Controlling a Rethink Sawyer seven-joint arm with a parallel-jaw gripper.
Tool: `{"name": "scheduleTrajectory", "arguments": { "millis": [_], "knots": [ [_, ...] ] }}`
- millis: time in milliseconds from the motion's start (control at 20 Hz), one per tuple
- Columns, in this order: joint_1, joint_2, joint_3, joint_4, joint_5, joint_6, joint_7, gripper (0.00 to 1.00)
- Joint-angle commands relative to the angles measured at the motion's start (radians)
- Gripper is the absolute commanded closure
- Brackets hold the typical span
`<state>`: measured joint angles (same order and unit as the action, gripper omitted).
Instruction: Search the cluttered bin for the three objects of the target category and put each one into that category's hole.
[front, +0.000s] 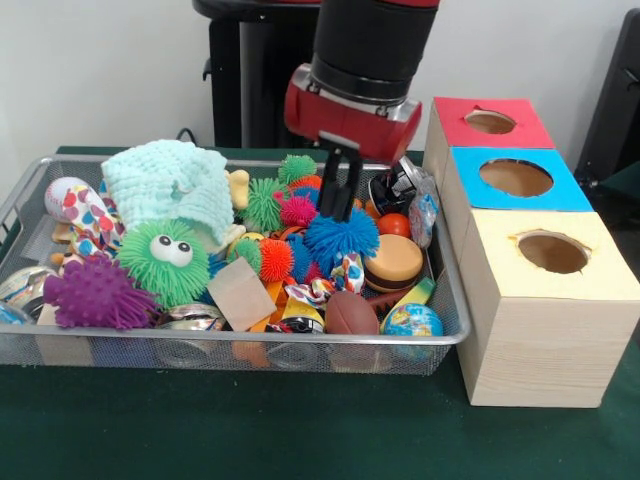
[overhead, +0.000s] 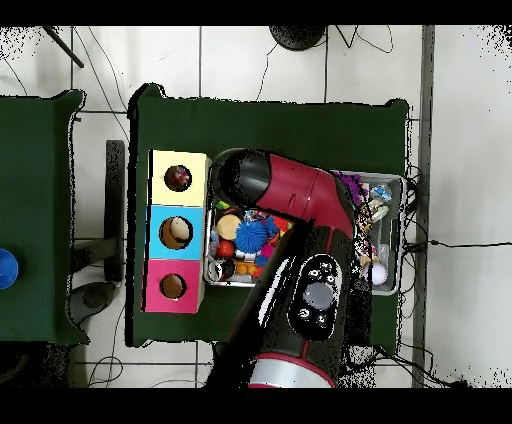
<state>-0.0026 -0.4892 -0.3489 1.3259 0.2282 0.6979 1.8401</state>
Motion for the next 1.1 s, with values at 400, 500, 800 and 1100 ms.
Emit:
{"name": "scheduleTrajectory", "arguments": {
  "millis": [400,500,800,1100],
  "knots": [
    [-0.039,0.068,0.156,0.026,-0.057,-0.038,0.008,1.0],
    [-0.044,0.065,0.167,0.046,-0.048,-0.052,0.016,1.0],
    [-0.042,0.065,0.174,0.057,-0.042,-0.021,0.038,1.0],
    [-0.033,0.056,0.169,0.066,-0.049,-0.025,0.047,1.0]
  ]
}}
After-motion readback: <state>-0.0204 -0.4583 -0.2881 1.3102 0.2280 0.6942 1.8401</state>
